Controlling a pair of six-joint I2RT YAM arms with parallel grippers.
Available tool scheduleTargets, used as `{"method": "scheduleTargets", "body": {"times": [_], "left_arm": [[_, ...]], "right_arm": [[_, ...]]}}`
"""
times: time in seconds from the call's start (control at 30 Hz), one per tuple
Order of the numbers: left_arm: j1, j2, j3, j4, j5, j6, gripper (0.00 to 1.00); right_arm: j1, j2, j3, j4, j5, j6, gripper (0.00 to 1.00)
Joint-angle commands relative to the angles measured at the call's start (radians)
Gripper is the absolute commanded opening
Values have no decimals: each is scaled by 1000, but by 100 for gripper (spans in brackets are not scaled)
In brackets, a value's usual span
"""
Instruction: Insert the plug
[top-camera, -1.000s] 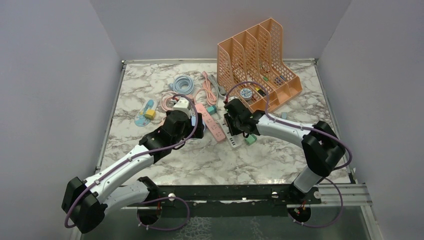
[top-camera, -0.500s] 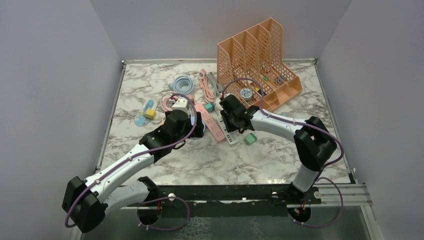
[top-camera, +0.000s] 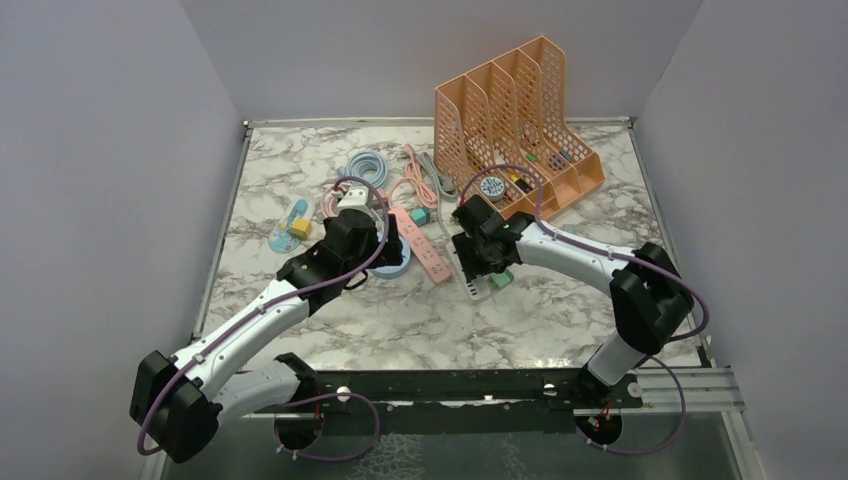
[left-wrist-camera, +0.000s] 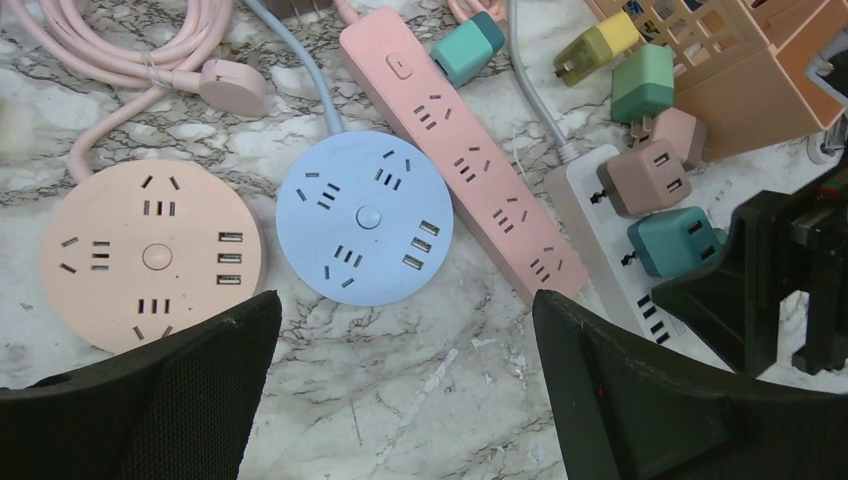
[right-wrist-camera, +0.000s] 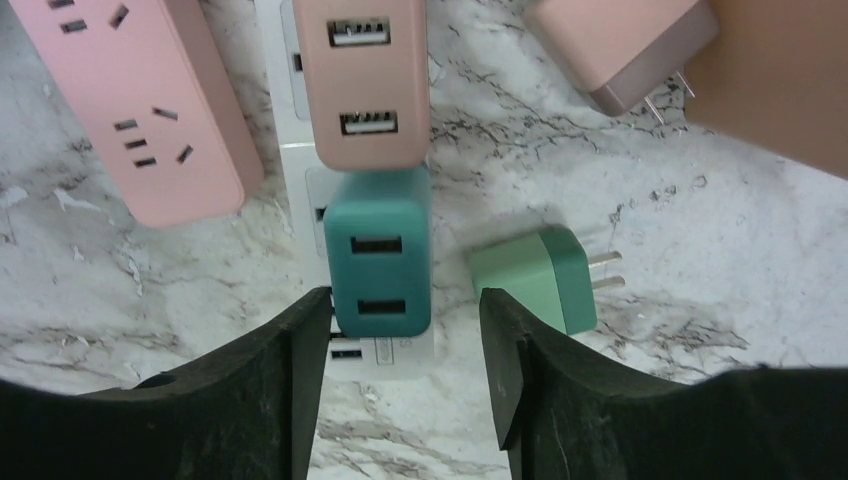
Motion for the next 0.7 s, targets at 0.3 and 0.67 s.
{"method": "scheduleTargets", "body": {"times": [0.3, 0.67], "left_arm": [[59, -26, 24, 47, 117, 45, 99], [66, -53, -11, 185, 291, 42, 99]], "right_arm": [[-5, -277, -57, -62, 208, 267, 58], [-105, -346, -217, 12, 214, 486, 64]]}}
